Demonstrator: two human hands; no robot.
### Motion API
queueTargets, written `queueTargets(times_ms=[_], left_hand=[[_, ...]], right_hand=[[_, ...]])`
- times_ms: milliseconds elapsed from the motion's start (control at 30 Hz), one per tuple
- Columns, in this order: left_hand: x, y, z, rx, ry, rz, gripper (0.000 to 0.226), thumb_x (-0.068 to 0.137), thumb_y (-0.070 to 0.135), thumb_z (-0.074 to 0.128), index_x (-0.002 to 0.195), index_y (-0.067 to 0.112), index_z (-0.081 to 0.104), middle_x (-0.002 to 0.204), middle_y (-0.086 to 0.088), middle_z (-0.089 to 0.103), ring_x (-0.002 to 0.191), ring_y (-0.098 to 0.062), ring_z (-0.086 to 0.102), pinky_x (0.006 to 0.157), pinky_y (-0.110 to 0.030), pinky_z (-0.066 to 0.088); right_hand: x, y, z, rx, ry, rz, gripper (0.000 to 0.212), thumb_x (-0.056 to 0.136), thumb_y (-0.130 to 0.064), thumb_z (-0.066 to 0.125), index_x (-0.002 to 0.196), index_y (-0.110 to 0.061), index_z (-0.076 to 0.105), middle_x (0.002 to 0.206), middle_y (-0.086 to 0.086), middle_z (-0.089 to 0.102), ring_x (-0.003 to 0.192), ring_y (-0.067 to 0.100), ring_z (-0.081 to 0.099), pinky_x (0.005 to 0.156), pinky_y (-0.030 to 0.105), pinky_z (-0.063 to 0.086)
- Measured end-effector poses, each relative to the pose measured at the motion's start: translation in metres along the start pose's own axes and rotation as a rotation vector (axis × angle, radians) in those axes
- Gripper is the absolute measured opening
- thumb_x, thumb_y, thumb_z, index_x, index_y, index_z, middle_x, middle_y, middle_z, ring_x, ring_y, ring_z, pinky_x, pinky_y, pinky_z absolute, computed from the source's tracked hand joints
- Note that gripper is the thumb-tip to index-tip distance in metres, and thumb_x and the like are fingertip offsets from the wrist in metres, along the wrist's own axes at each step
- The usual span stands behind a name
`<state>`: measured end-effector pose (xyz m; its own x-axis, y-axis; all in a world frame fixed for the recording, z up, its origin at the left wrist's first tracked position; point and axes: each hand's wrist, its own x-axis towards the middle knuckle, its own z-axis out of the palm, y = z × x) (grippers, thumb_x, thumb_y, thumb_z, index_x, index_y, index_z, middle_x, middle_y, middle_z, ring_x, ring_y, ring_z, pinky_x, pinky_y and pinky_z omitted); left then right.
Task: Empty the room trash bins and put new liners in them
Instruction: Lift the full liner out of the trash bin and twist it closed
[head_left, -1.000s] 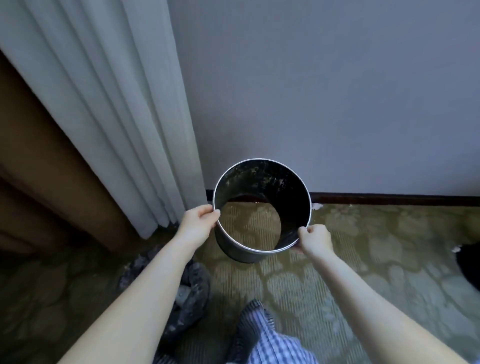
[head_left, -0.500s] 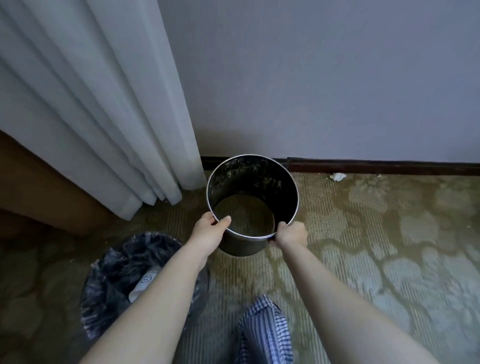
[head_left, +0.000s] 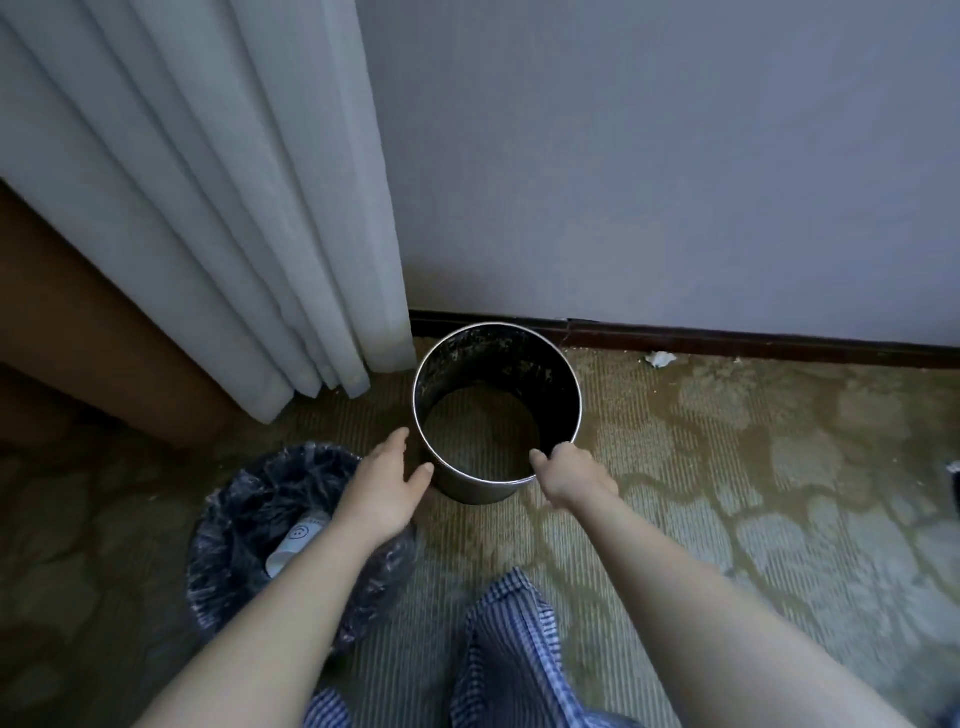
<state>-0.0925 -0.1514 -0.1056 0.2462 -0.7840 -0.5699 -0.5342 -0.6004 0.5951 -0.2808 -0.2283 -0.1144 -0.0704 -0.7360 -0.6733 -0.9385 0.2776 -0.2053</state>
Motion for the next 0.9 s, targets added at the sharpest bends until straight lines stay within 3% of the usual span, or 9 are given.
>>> queueTargets(times_ms=[167, 300, 467, 667, 800, 900], left_hand=[[-0.034, -0.008, -0.043, 0.217, 0.033, 0.088, 0.063, 0.098, 0.035, 0.044, 0.151, 0.016, 0.016, 0.155, -0.006, 0.025, 0.141, -0.022, 0.025, 0.115, -0.041, 0.026], [-0.06, -0.035, -0.081, 0.353, 0.115, 0.083, 0.061, 0.099, 0.037, 0.04, 0.151, 0.016, 0.016, 0.155, -0.003, 0.023, 0.14, -0.023, 0.025, 0.113, -0.036, 0.024], [-0.075, -0.084, -0.112, 0.454, 0.16, -0.017, 0.06, 0.099, 0.04, 0.038, 0.15, 0.016, 0.018, 0.155, -0.002, 0.024, 0.139, -0.023, 0.027, 0.11, -0.034, 0.026], [-0.071, -0.159, -0.121, 0.122, 0.08, -0.225, 0.061, 0.1, 0.042, 0.034, 0.152, 0.022, 0.008, 0.159, -0.002, 0.011, 0.145, -0.026, 0.016, 0.116, -0.041, 0.02], [-0.057, -0.199, -0.108, -0.176, 0.096, -0.369, 0.059, 0.1, 0.046, 0.028, 0.152, 0.025, 0.01, 0.157, -0.007, 0.019, 0.142, -0.03, 0.022, 0.114, -0.044, 0.022], [-0.046, -0.222, -0.092, -0.243, 0.076, -0.407, 0.058, 0.099, 0.048, 0.026, 0.151, 0.026, 0.013, 0.156, -0.008, 0.023, 0.142, -0.031, 0.024, 0.115, -0.045, 0.022]], right_hand=[[-0.044, -0.048, -0.035, -0.248, 0.05, -0.22, 0.046, 0.1, -0.045, 0.032, 0.114, -0.011, 0.059, 0.119, 0.011, 0.06, 0.112, 0.034, 0.055, 0.08, 0.035, 0.04], [-0.076, -0.087, -0.028, -0.312, 0.066, -0.368, 0.044, 0.099, -0.043, 0.033, 0.108, -0.01, 0.061, 0.117, 0.012, 0.061, 0.111, 0.035, 0.055, 0.082, 0.035, 0.041], [-0.092, -0.111, 0.008, -0.348, 0.0, -0.375, 0.045, 0.1, -0.043, 0.035, 0.116, -0.009, 0.058, 0.121, 0.013, 0.059, 0.112, 0.035, 0.055, 0.086, 0.038, 0.043], [-0.073, -0.106, 0.07, -0.148, -0.135, -0.202, 0.052, 0.1, -0.047, 0.028, 0.128, -0.01, 0.052, 0.132, 0.016, 0.053, 0.121, 0.035, 0.049, 0.099, 0.042, 0.041], [-0.054, -0.095, 0.109, 0.137, -0.214, -0.066, 0.059, 0.102, -0.045, 0.024, 0.139, -0.005, 0.043, 0.141, 0.02, 0.045, 0.129, 0.037, 0.042, 0.106, 0.045, 0.038], [-0.041, -0.088, 0.137, 0.267, -0.215, 0.006, 0.062, 0.101, -0.048, 0.022, 0.14, -0.004, 0.043, 0.144, 0.021, 0.042, 0.134, 0.036, 0.037, 0.11, 0.042, 0.033]])
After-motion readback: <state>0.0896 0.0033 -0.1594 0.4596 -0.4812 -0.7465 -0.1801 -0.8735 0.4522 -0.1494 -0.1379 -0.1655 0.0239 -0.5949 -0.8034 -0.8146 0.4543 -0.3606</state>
